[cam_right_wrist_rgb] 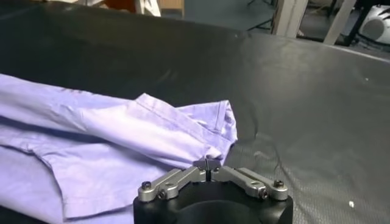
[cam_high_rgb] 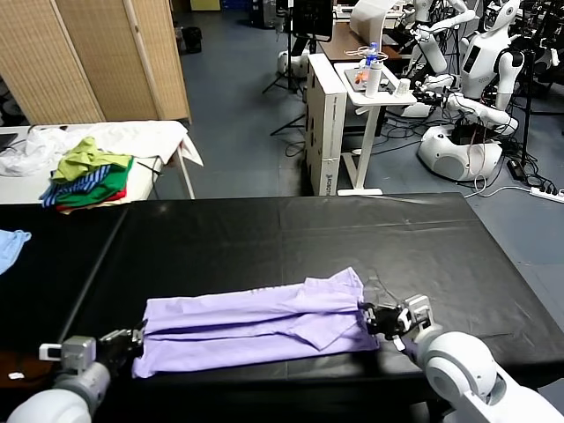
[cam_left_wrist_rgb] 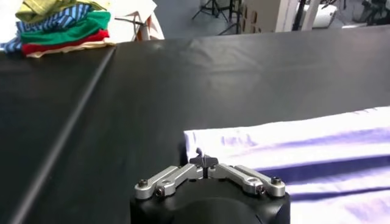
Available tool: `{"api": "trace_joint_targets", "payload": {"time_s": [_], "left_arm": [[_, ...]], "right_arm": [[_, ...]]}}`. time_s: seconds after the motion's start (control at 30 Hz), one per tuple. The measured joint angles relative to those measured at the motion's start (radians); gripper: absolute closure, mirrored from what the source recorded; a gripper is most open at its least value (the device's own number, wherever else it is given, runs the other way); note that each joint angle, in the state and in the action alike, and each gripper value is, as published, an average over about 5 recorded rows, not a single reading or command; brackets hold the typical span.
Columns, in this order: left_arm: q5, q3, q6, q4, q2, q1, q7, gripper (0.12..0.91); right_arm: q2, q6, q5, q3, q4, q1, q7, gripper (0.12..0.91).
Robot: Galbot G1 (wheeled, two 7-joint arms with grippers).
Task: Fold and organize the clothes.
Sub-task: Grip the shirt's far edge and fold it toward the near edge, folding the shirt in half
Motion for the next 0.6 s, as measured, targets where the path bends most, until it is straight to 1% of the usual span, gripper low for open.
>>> {"api": "trace_joint_targets", "payload": {"time_s": [0.1, 0.2, 0.27, 0.3, 0.33, 0.37, 0.4, 0.43, 0.47, 0.5, 0.53, 0.57, 0.6], "left_arm": [[0.022, 0.006, -0.004, 0.003, -0.007, 0.006, 0.001, 0.883], [0.037, 0.011, -0.003, 0.008, -0.015, 0.007, -0.004, 0.879], [0.043, 0.013, 0.002, 0.009, -0.019, 0.01, -0.01, 0.844], [0.046, 0.013, 0.004, 0.007, -0.021, 0.012, -0.012, 0.807], [0.048, 0.013, 0.008, 0.005, -0.023, 0.016, -0.013, 0.752], [0.051, 0.013, 0.011, 0.002, -0.025, 0.019, -0.014, 0.701], [0.053, 0.012, 0.016, -0.003, -0.027, 0.024, -0.015, 0.644], [0.056, 0.012, 0.02, -0.008, -0.029, 0.028, -0.015, 0.568], [0.058, 0.01, 0.024, -0.014, -0.031, 0.032, -0.016, 0.511], [0.059, 0.008, 0.027, -0.02, -0.032, 0.036, -0.017, 0.454], [0.061, 0.005, 0.029, -0.027, -0.033, 0.041, -0.018, 0.378], [0.062, 0.002, 0.03, -0.034, -0.035, 0.045, -0.018, 0.321], [0.062, -0.003, 0.03, -0.041, -0.037, 0.047, -0.018, 0.27]], "right_arm": [[-0.003, -0.001, 0.001, 0.0, 0.004, -0.003, -0.003, 0.878], [-0.01, -0.001, 0.005, 0.004, 0.013, -0.008, -0.011, 0.875], [-0.016, -0.001, 0.006, 0.008, 0.019, -0.013, -0.016, 0.859], [-0.019, -0.001, 0.007, 0.01, 0.024, -0.016, -0.017, 0.829], [-0.021, -0.001, 0.007, 0.013, 0.029, -0.019, -0.018, 0.801], [-0.023, -0.001, 0.008, 0.016, 0.035, -0.022, -0.019, 0.756], [-0.024, -0.001, 0.008, 0.02, 0.041, -0.026, -0.019, 0.692], [-0.025, -0.001, 0.009, 0.023, 0.047, -0.03, -0.019, 0.637], [-0.025, -0.001, 0.01, 0.028, 0.054, -0.034, -0.019, 0.58], [-0.026, -0.001, 0.012, 0.033, 0.061, -0.038, -0.019, 0.504], [-0.026, -0.001, 0.014, 0.038, 0.069, -0.043, -0.018, 0.447], [-0.026, -0.001, 0.017, 0.044, 0.078, -0.047, -0.017, 0.39], [-0.025, -0.001, 0.02, 0.05, 0.086, -0.051, -0.015, 0.316]]}}
